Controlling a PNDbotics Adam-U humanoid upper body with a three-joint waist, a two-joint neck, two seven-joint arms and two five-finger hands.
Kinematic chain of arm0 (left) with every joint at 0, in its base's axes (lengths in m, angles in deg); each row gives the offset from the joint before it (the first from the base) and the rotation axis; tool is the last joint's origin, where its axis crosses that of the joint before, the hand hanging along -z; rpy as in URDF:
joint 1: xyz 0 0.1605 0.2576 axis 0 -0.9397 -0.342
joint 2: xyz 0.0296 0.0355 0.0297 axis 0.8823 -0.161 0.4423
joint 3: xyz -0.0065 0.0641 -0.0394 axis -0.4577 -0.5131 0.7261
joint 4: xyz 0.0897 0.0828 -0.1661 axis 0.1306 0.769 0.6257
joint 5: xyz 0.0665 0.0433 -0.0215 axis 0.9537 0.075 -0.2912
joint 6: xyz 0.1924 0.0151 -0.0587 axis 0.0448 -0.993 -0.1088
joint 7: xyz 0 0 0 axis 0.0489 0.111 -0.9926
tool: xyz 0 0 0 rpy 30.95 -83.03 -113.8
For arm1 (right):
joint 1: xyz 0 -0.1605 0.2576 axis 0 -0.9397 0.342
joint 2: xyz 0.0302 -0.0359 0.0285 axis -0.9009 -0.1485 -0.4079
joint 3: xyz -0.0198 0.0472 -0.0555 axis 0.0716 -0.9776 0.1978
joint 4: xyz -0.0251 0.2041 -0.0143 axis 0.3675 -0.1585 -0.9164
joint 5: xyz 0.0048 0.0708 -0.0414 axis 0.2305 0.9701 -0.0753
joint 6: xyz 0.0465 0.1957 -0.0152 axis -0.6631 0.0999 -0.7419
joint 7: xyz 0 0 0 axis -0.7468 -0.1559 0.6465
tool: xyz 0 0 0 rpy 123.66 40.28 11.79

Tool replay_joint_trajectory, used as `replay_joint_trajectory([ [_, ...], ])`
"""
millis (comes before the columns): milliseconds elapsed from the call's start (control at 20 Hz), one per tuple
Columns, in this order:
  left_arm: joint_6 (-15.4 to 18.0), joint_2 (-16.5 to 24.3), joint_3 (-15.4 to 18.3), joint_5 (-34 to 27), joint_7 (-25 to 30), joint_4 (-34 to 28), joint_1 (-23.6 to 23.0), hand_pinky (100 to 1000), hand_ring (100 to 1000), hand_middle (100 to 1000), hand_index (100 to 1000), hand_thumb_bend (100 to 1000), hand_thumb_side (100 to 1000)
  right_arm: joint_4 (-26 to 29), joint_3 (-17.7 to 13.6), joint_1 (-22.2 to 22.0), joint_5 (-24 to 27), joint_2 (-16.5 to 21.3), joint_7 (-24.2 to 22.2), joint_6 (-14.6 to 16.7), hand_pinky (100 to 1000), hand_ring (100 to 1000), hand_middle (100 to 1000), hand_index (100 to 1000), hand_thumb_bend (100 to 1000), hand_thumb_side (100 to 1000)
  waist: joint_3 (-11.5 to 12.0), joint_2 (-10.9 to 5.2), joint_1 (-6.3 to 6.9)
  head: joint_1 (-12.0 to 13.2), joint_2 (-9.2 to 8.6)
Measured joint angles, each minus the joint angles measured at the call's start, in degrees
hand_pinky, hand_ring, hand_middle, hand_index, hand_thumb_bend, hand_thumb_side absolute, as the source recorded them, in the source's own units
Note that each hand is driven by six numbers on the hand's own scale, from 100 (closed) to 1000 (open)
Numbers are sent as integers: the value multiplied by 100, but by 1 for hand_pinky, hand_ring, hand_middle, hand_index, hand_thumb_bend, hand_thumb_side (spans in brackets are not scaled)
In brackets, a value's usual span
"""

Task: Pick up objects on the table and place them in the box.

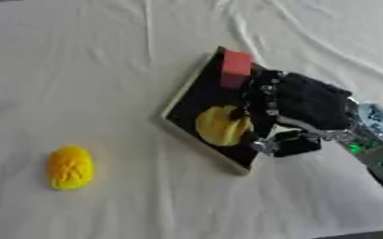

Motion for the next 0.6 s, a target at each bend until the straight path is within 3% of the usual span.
replay_joint_trajectory([
  [100, -2, -22, 0, -9, 11, 0, -4, 750, 739, 683, 903, 100, 569, -3, -7, -39, -215, -13, -54, -57, 890, 915, 838, 934, 100, 334, -2, 0, -1, -1, 0],
  [250, -7, -22, 0, -13, 24, 0, -10, 750, 739, 684, 904, 100, 569, 7, -11, -109, -495, -13, -179, -43, 925, 957, 876, 960, 100, 313, -8, 0, 1, -5, 0],
  [600, -6, -23, -2, -26, 47, 0, -14, 749, 739, 684, 904, 100, 570, 313, -190, -211, -456, -10, -181, -90, 918, 946, 853, 943, 100, 242, -45, -7, 4, -18, 0],
])
